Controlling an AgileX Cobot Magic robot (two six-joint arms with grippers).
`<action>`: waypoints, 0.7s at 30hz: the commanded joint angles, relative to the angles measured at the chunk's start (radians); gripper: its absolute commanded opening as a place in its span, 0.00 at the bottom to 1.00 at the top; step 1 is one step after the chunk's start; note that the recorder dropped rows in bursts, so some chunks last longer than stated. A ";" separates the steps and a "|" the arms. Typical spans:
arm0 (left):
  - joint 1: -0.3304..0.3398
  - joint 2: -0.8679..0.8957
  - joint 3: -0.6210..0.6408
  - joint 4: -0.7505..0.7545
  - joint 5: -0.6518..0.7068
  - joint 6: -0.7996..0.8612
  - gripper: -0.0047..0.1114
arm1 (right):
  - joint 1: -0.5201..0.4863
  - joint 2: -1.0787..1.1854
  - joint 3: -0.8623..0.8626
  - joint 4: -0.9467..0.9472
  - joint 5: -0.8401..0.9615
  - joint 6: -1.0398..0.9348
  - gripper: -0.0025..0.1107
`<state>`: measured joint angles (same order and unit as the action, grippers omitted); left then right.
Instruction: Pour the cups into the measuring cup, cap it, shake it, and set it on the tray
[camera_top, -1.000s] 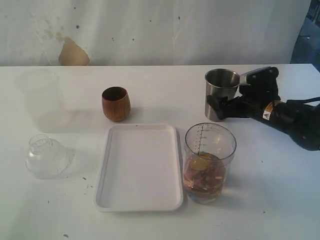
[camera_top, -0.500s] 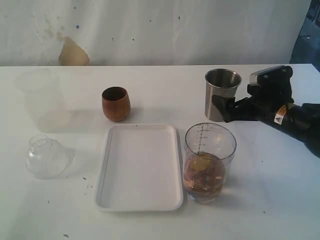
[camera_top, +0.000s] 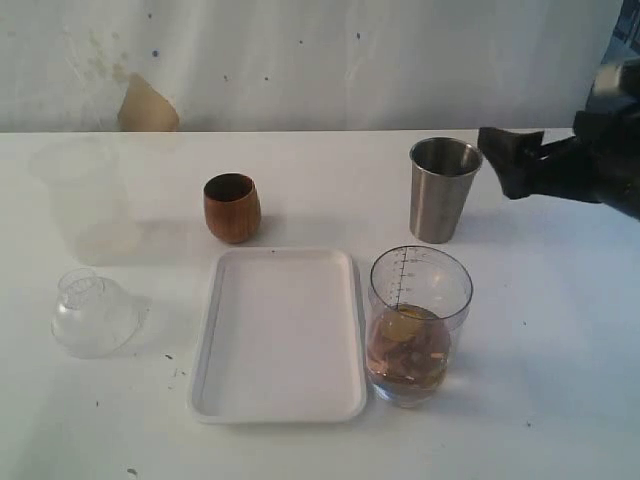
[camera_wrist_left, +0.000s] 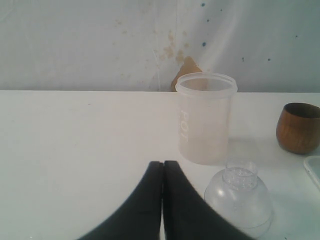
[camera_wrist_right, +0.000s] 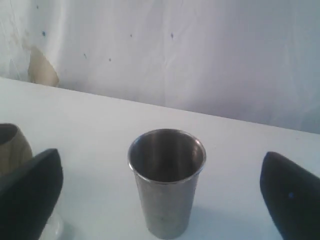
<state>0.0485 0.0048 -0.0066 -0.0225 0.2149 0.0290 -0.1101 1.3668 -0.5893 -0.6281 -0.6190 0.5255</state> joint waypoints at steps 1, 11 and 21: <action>-0.001 -0.005 0.007 -0.002 -0.011 -0.002 0.05 | -0.008 -0.218 0.033 -0.206 0.126 0.250 0.92; -0.001 -0.005 0.007 -0.002 -0.011 -0.002 0.05 | -0.008 -0.591 0.087 -0.738 -0.028 0.877 0.14; -0.001 -0.005 0.007 -0.002 -0.011 -0.002 0.05 | -0.008 -0.874 0.094 -0.865 0.005 1.104 0.02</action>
<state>0.0485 0.0048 -0.0066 -0.0225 0.2149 0.0290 -0.1101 0.5516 -0.5014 -1.4710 -0.6130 1.5985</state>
